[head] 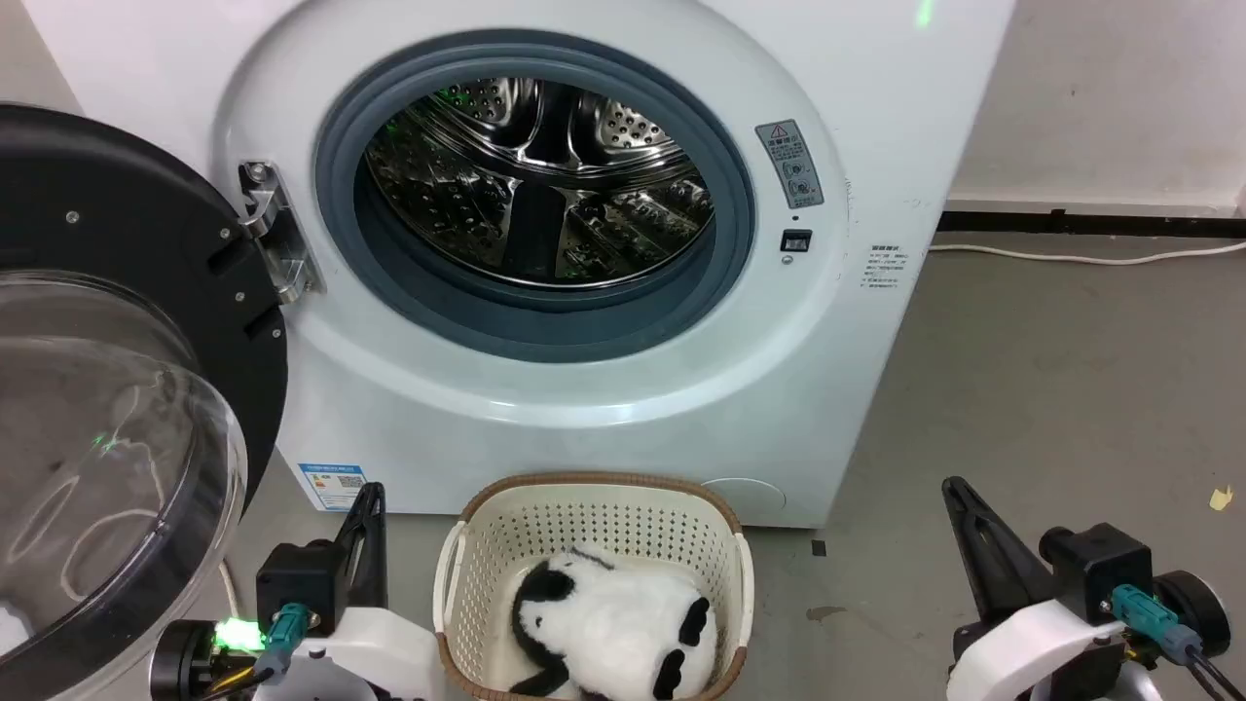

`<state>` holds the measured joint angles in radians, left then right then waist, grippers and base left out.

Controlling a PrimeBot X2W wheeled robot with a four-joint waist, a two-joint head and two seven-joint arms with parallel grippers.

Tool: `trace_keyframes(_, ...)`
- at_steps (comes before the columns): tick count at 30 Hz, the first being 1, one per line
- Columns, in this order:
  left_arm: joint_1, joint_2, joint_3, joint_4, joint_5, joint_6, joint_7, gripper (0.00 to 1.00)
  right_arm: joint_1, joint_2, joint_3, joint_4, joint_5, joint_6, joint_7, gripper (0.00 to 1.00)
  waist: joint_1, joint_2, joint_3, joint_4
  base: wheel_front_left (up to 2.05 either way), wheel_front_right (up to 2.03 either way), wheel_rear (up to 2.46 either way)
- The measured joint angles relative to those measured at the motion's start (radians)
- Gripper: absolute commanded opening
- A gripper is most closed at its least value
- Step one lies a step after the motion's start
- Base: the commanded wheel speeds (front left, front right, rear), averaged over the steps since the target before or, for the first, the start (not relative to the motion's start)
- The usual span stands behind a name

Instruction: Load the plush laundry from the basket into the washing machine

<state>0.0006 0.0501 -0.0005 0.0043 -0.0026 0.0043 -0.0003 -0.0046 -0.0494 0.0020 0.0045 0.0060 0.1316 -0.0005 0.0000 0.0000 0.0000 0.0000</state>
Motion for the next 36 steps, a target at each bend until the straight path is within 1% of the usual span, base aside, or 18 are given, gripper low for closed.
trace_keyframes(21,0.000,0.000,0.000,0.000,0.000,0.000,0.000,0.00,0.000,0.000,0.001,0.000,0.000,0.000,0.000,0.00,0.0000,0.0000,0.000,0.000,0.00,0.00,0.00)
trace_keyframes(22,0.000,0.000,0.000,0.000,0.000,0.000,0.000,1.00,0.000,0.000,0.001,0.000,0.000,0.000,0.000,1.00,0.0000,0.0000,0.000,0.000,0.00,0.00,0.00)
trace_keyframes(36,0.000,0.000,-0.012,0.002,0.000,0.002,-0.011,1.00,0.000,0.000,0.001,0.001,0.011,0.000,-0.011,1.00,0.0000,0.0000,0.000,-0.005,0.00,0.00,0.00)
